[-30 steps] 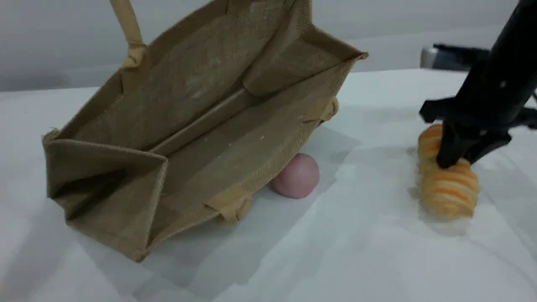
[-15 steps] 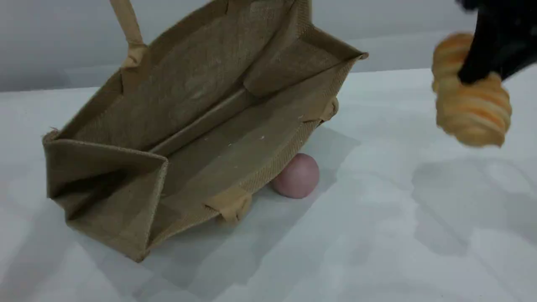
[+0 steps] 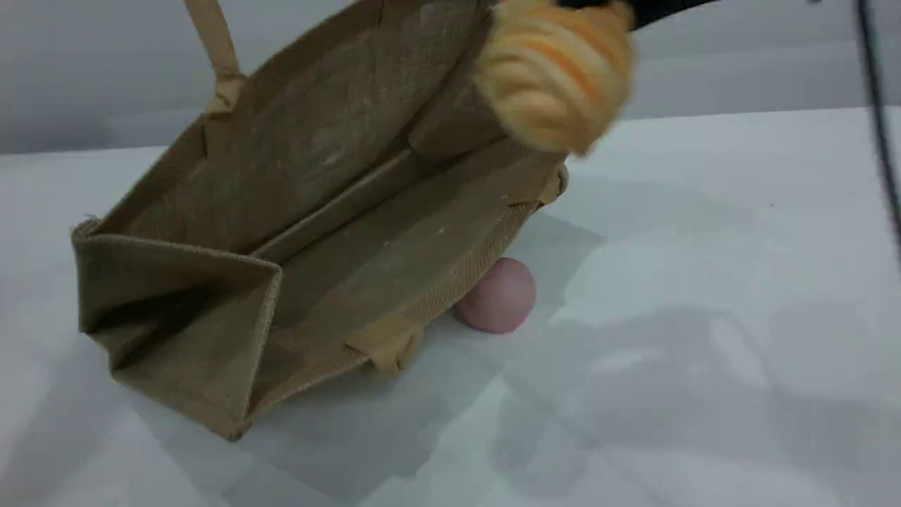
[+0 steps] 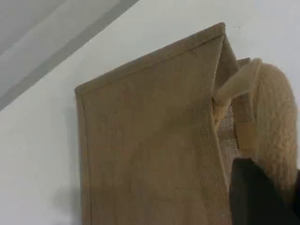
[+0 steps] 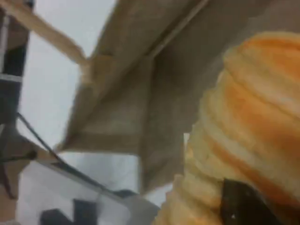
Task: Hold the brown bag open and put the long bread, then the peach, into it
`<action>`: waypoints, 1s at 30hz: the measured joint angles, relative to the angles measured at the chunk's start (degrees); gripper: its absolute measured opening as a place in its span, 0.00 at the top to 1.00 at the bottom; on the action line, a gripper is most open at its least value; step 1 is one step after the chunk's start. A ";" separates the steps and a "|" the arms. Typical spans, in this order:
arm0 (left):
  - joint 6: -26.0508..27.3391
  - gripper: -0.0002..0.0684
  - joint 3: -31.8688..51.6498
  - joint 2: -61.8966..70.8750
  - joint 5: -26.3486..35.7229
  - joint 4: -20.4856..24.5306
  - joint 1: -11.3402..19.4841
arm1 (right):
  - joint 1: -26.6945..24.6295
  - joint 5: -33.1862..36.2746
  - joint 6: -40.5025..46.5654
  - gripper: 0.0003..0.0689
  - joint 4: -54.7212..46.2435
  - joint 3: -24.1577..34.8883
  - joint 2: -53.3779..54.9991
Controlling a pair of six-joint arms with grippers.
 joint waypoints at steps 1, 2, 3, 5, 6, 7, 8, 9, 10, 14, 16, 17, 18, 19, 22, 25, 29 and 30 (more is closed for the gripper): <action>0.00 0.87 0.00 0.00 0.00 0.00 0.00 | 1.11 -0.85 0.00 0.86 0.76 -0.05 0.56; 0.00 0.87 0.00 0.00 0.00 0.00 0.00 | 2.18 -1.87 0.00 0.86 1.45 -0.05 1.05; 0.00 0.87 0.00 0.00 0.00 0.00 0.00 | 3.02 -2.91 -0.12 0.86 1.89 -0.05 1.65; 0.00 0.87 0.00 0.00 0.00 0.00 0.00 | 4.72 -4.73 -1.23 0.86 1.90 -0.05 3.19; 0.00 0.87 0.00 0.00 0.00 0.00 0.00 | 5.17 -5.80 -1.79 0.86 2.08 -0.05 3.88; 0.00 0.87 0.00 0.00 0.00 0.00 0.00 | 5.56 -6.70 -2.32 0.86 2.79 -0.05 4.75; 0.00 0.87 0.00 0.00 0.00 0.00 0.00 | 5.62 -7.70 -2.81 0.86 3.82 -0.05 5.71; 0.00 0.87 0.00 0.00 0.00 0.00 0.00 | 5.62 -8.56 -3.27 0.87 4.76 -0.10 6.56; 0.00 0.87 0.00 0.00 0.00 -0.05 0.00 | 5.62 -9.44 -3.90 0.87 5.65 -0.15 7.69; 0.00 0.87 0.00 0.00 0.00 -0.17 0.00 | 5.62 -10.85 -9.41 0.87 12.13 -0.15 12.16; 0.00 0.87 0.00 0.00 0.00 -0.17 0.00 | 5.62 -11.80 -13.31 0.87 16.82 -0.15 14.39; 0.00 0.87 0.00 0.00 0.00 -0.17 0.00 | 5.62 -11.98 -15.13 0.87 18.85 -0.15 15.57; 0.00 0.87 0.00 0.00 0.00 -0.17 0.00 | 5.62 -12.08 -17.45 0.88 21.41 -0.15 16.68; 0.00 0.87 0.00 0.00 0.00 -0.31 0.00 | 5.62 -12.08 -19.89 0.88 24.13 -0.15 17.81; 0.00 0.87 0.00 0.00 0.00 -1.55 0.00 | 5.62 -11.96 -26.86 0.88 31.77 -0.21 20.64; 0.00 0.87 0.00 0.00 0.00 -1.50 0.00 | 5.62 -11.61 -33.67 0.88 39.39 -0.21 22.71; 0.00 0.87 0.00 0.00 0.00 -1.50 0.00 | 5.62 -11.61 -41.18 0.86 48.11 -0.74 24.58; 0.00 0.87 0.00 0.00 0.00 -1.50 0.00 | 5.62 -11.58 -42.76 0.85 49.74 -1.25 24.95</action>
